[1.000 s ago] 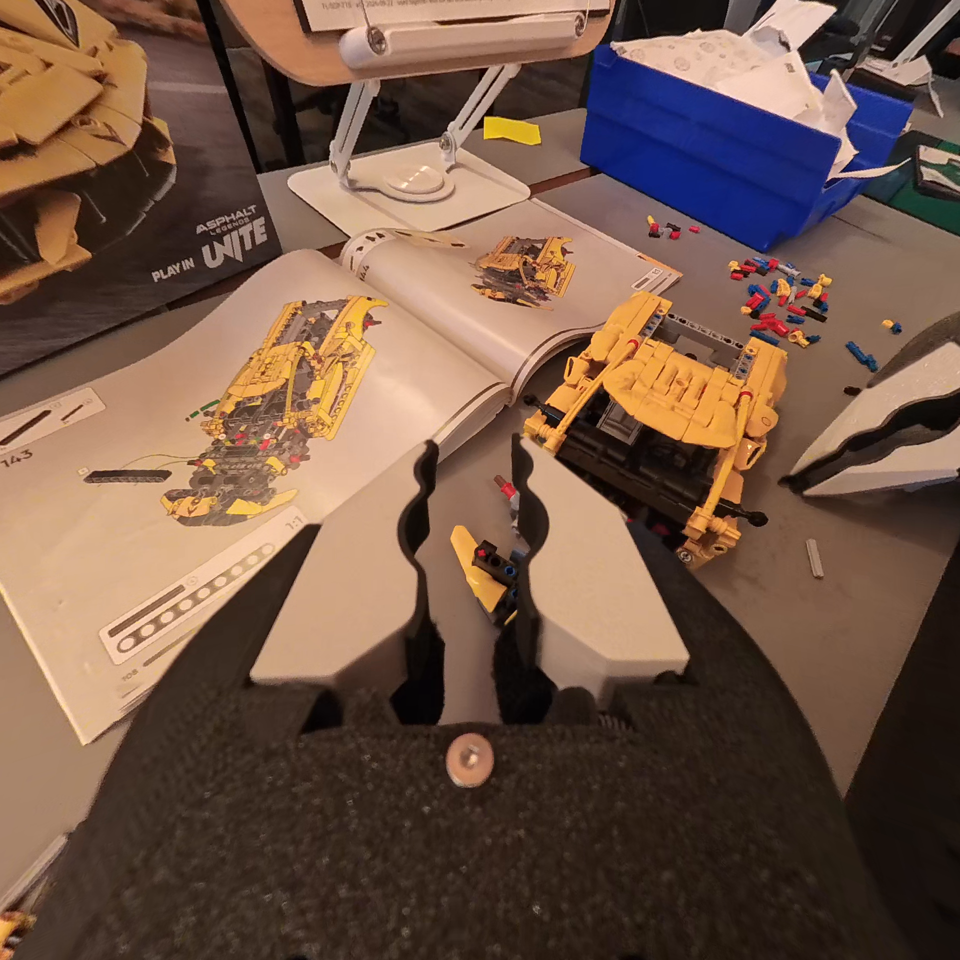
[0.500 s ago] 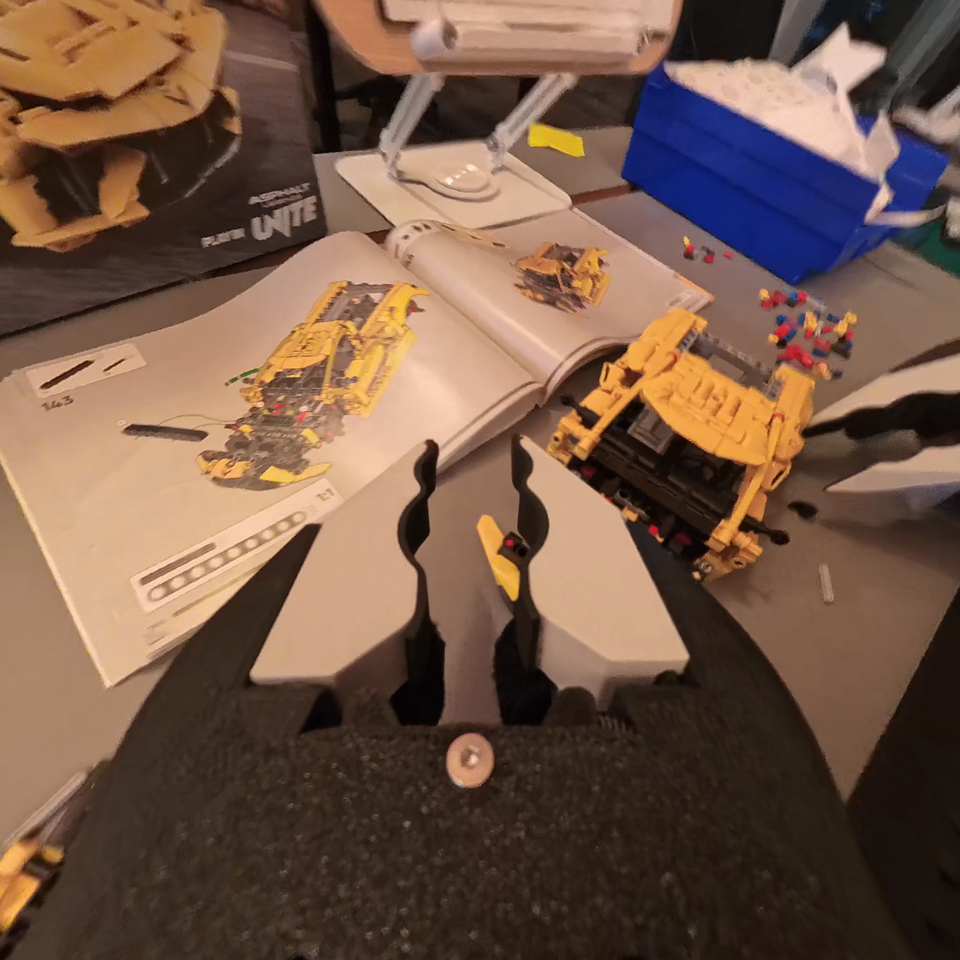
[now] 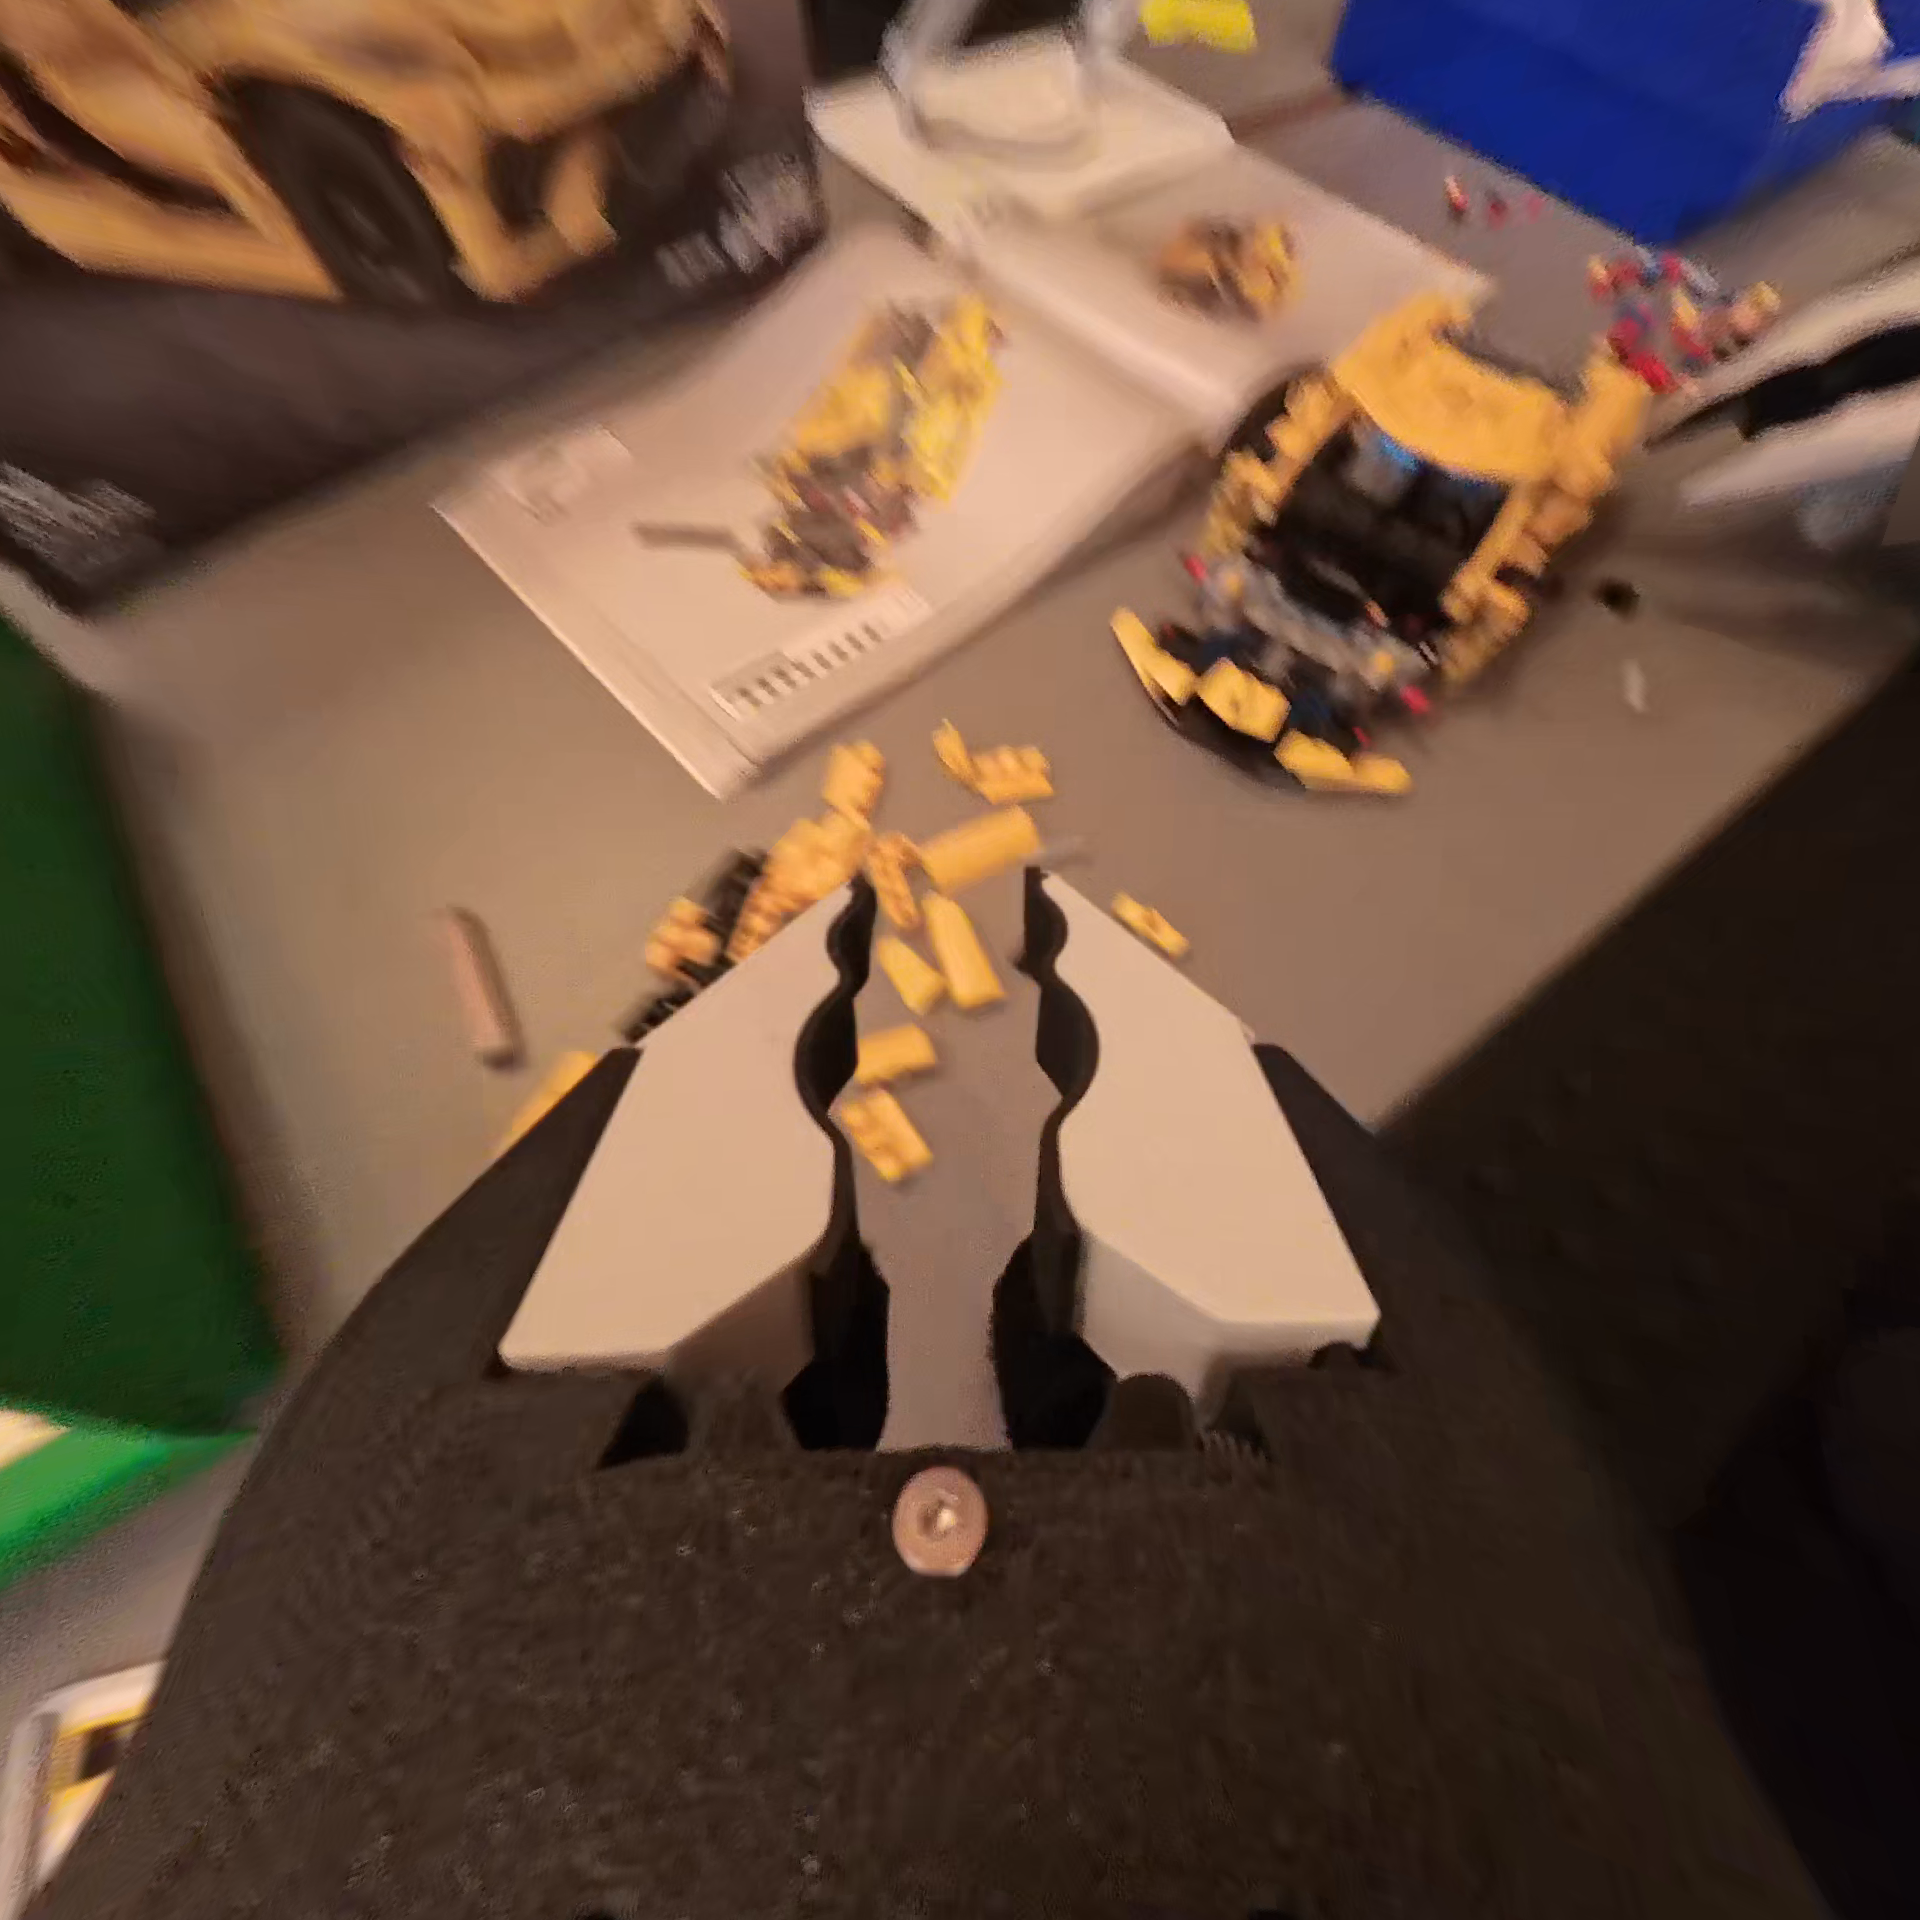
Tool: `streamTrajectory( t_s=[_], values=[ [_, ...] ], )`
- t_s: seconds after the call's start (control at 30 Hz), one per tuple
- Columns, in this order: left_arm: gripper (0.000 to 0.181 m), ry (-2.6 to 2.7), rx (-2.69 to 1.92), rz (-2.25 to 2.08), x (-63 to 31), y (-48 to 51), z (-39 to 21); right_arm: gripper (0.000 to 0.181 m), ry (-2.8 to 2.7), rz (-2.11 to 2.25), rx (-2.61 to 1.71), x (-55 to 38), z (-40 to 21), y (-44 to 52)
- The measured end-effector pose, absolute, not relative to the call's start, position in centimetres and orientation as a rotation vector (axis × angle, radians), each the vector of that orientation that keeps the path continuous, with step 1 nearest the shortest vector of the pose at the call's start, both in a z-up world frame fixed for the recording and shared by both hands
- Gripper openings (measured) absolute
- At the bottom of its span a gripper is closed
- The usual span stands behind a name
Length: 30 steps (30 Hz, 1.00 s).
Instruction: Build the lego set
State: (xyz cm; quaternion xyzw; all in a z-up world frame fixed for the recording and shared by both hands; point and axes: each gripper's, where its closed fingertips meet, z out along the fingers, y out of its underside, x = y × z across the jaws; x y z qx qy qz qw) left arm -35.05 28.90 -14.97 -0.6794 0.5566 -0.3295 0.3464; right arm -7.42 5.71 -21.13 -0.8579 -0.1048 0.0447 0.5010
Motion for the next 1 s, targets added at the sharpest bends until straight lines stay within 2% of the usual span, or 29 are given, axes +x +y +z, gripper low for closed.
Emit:
streamTrajectory(
  t_s=[0.13, 0.37, 1.0],
  values=[
    [0.029, 1.675, -1.803, -0.816, -34.4, 24.7, -20.3, 0.031, -0.234, 0.115, -2.072, -7.2, -21.1, 5.6],
    [0.039, 1.68, -1.919, -0.755, -32.7, 23.8, -24.1, 0.03, -0.194, 0.129, -2.054, -6.8, -20.8, 5.5],
    [0.026, 1.707, -1.863, -0.654, -31.9, 23.9, -24.6, 0.026, -0.166, 0.154, -2.077, -6.4, -21.3, 5.6]
  ],
)
